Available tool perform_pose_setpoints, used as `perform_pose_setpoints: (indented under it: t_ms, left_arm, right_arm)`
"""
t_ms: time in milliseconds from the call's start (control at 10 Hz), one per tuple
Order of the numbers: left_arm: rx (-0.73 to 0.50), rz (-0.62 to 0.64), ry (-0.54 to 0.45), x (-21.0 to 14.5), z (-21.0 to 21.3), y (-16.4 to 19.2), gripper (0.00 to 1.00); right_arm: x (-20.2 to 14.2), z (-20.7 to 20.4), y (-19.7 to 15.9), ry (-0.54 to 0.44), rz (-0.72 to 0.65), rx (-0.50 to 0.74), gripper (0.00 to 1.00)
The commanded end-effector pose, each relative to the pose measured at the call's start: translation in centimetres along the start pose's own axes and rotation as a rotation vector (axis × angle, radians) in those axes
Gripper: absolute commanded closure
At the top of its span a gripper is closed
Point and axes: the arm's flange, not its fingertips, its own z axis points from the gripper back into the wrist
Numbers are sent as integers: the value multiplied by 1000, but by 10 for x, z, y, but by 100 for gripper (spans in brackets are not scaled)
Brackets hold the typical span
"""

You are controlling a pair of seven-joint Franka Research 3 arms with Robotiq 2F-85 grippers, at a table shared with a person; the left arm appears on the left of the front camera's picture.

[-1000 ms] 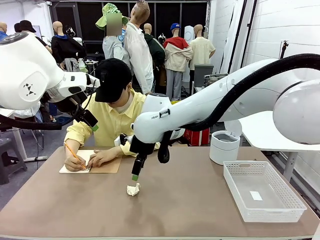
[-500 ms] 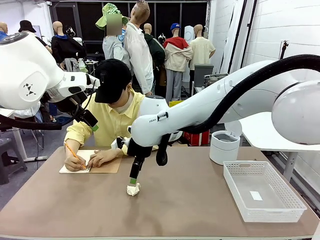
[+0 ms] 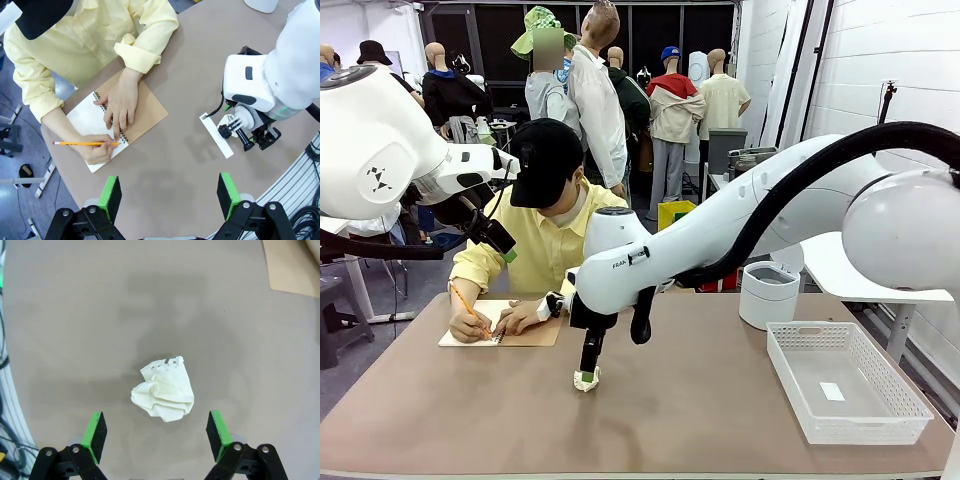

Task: Sort the paper based on its condition.
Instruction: If a person hands you a paper, place it in the Organizing basket , and if it's crumpled, put it in the Trash can.

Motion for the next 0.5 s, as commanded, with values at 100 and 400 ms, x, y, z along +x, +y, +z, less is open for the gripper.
perform_pose_setpoints:
  t_ms: [100, 400]
  left_arm:
    - [2, 5, 1, 0, 1, 1, 0]
    - [2, 5, 1, 0, 1, 1, 0]
  right_arm:
    - [15, -7, -6, 45, 33, -28, 0]
    - [16, -11, -10, 58, 21, -3, 0]
